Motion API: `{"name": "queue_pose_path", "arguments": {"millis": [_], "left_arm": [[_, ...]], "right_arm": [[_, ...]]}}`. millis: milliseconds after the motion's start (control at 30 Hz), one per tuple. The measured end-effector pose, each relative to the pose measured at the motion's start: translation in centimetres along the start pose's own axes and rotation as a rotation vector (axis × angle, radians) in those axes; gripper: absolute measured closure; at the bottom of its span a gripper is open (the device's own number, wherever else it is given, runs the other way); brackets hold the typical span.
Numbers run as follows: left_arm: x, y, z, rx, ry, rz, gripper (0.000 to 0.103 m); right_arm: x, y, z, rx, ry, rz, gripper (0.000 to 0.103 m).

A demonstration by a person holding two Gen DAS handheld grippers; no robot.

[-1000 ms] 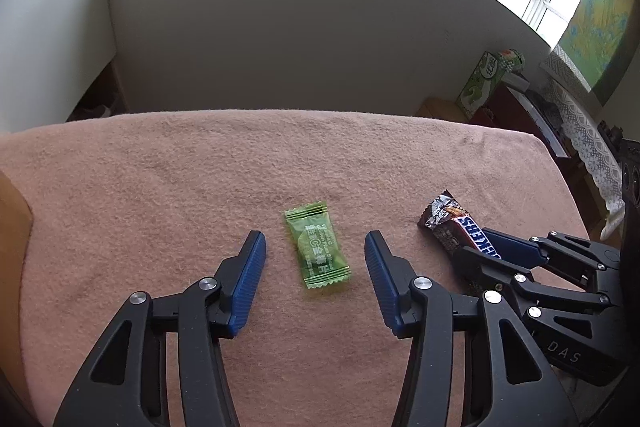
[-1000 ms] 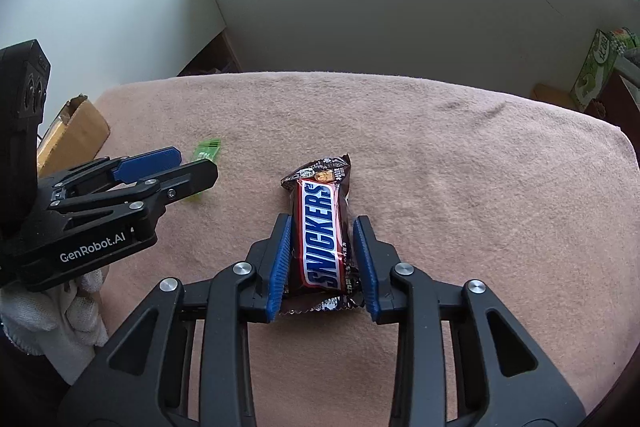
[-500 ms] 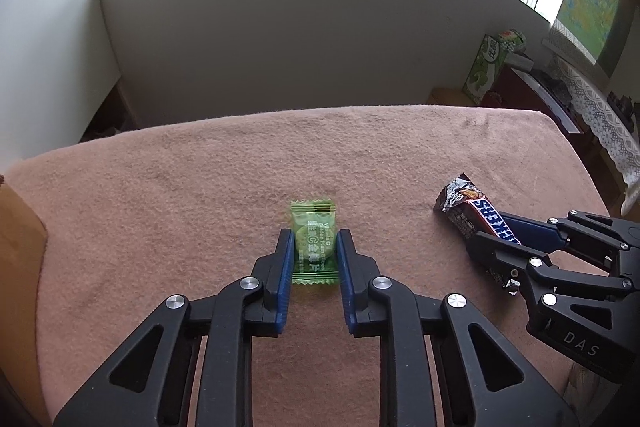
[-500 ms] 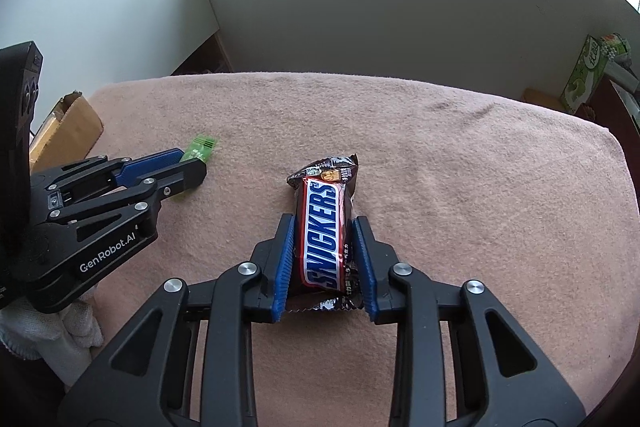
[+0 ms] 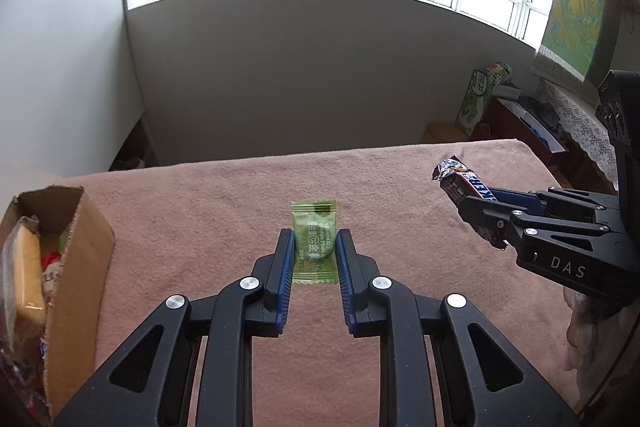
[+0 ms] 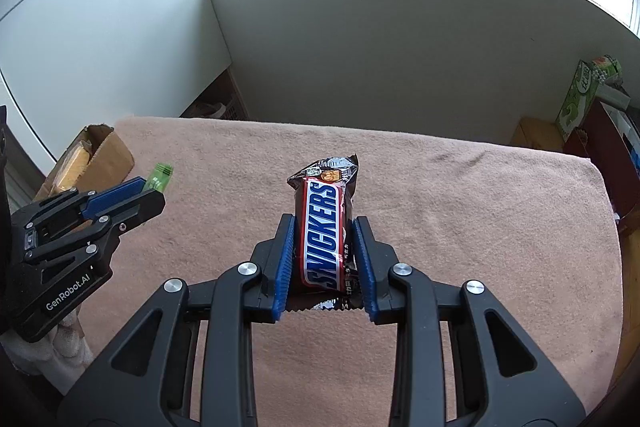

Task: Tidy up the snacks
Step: 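Lift and carry the Snickers bar and green candy over the box with both tools, then open both tools to drop the Snickers bar and green candy into the box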

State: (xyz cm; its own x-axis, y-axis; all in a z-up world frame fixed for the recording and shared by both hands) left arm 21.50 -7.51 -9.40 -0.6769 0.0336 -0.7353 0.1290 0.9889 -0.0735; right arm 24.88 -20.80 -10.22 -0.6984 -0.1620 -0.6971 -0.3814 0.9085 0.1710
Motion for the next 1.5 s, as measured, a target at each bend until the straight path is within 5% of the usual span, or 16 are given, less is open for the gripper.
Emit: {"name": "queue_pose_path", "arguments": {"millis": [400,800,1367,1433,1500], "left_arm": [[0.9,5.0,-7.1,-0.051,-0.129,-0.024,0.084],[4.3,15.7,-11.8,-0.174,-0.181,-0.165,0.084],[7.2,20.9,-14.2,-0.234,-0.2,-0.249,0.08],[7.4,21.1,-14.5,-0.238,-0.206,-0.255,0.072],[7.5,21.3,-14.6,-0.243,-0.208,-0.257,0.057]], "right_arm": [[-2.7,12.4,-0.6,-0.102,-0.054,-0.129,0.073],[-2.6,26.0,1.9,-0.231,-0.026,-0.265,0.073],[-2.5,34.5,4.2,-0.348,-0.006,-0.301,0.071],[-2.8,34.7,4.1,-0.347,-0.017,-0.296,0.061],[-3.2,34.6,3.9,-0.341,-0.041,-0.284,0.03]]}}
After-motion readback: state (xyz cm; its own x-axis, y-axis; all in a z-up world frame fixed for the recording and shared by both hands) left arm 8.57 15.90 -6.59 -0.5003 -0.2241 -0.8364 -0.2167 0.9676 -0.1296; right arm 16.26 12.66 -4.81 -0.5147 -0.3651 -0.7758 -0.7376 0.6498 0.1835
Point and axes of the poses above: each gripper's, at about its wrist camera, not at the fingertips, and z roughly the way its jaws point, y to its left, x to its underside, the point moved 9 cm from there along z, roughly the way its jaws point
